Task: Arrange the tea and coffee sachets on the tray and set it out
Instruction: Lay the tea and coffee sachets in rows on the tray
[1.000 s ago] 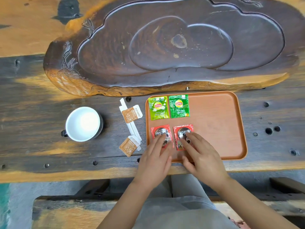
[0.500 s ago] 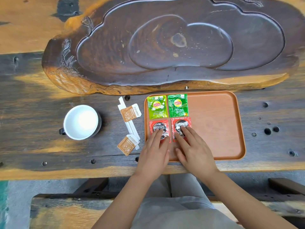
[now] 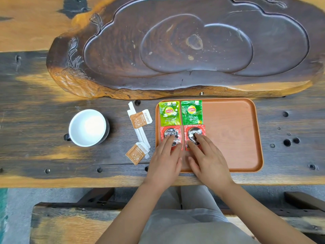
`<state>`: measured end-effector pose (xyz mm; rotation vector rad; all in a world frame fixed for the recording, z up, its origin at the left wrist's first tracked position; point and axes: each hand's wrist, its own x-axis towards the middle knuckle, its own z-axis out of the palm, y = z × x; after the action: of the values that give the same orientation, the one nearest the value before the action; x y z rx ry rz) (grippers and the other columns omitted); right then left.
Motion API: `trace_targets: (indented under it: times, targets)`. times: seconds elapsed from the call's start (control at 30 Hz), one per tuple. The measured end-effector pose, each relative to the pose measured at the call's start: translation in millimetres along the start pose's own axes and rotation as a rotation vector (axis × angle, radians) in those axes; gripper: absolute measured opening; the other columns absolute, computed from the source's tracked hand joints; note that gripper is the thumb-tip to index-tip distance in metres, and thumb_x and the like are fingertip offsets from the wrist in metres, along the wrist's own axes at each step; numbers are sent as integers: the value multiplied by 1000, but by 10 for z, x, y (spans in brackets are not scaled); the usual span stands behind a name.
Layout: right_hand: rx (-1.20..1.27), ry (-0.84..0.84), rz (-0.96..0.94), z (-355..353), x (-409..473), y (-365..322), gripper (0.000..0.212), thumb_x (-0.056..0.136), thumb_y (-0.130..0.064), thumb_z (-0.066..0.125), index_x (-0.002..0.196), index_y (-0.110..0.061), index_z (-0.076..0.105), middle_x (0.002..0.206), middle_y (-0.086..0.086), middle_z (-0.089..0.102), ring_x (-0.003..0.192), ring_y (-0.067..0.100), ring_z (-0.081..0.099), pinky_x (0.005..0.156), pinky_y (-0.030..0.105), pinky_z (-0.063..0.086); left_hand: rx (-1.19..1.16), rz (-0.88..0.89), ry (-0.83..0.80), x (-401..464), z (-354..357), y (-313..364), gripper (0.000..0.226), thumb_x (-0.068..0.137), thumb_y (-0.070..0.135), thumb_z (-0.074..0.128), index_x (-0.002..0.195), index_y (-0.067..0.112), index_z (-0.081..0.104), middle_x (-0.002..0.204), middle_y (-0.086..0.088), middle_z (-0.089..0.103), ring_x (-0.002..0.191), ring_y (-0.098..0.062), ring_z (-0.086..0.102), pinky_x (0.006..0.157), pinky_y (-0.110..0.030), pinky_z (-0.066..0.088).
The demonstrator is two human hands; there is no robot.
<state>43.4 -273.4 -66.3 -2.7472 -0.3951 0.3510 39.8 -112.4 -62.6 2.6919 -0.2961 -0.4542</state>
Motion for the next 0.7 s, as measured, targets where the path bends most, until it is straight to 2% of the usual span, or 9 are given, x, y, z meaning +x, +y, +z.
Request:
trace_targets:
  times: [0.13,0.27,0.33,0.4,0.5,0.63,0.7]
  targets:
    - [102,139,-40,-105,58,-70,34,85,-19,50,114,-7,62,122,16,58,116,31,50,88,41,50,-146,-44,184,-98,-129,-24,36,83,20,47,117,11,57,127,-10,53,118,-21,43,100,-37,37]
    - [128,218,-130,-139,334,-245,31,82,-12,59,113,-9,63,119,14,60,112,28,51,86,39,48,-202,-274,393,-295,-266,-281,33,81,24,51,111,11,58,122,-11,55,114,-19,43,95,-29,35]
    - [108,204,-195,-110,560,-371,32,80,-12,63,111,-10,63,122,13,60,115,28,50,89,40,46,-139,-337,363,-389,-264,-464,32,79,23,60,108,10,58,124,-11,54,116,-20,42,96,-29,33]
    - [82,164,-268,-47,818,-500,35,75,-11,68,110,-9,63,123,14,60,117,31,52,91,42,46,-61,-383,257,-449,-245,-617,39,74,21,71,109,9,59,128,-10,52,119,-22,41,100,-33,30]
    - [32,76,-352,65,1194,-664,41,62,-6,75,102,-7,64,122,17,61,117,35,55,91,46,47,22,-399,119,-459,-241,-738,45,68,21,77,108,10,60,128,-12,54,117,-29,49,99,-43,36]
    - [-68,-71,-412,169,1548,-790,36,58,-6,78,91,-4,65,121,22,61,119,38,53,95,49,43,49,-367,135,-442,-253,-800,43,64,17,79,103,10,62,118,-12,61,107,-31,57,93,-44,42]
    - [-92,-88,-434,181,1634,-792,32,57,-7,79,86,-5,67,109,22,67,109,37,60,92,48,44,38,-350,182,-446,-242,-813,41,64,12,79,102,10,64,112,-10,63,103,-28,57,93,-37,39]
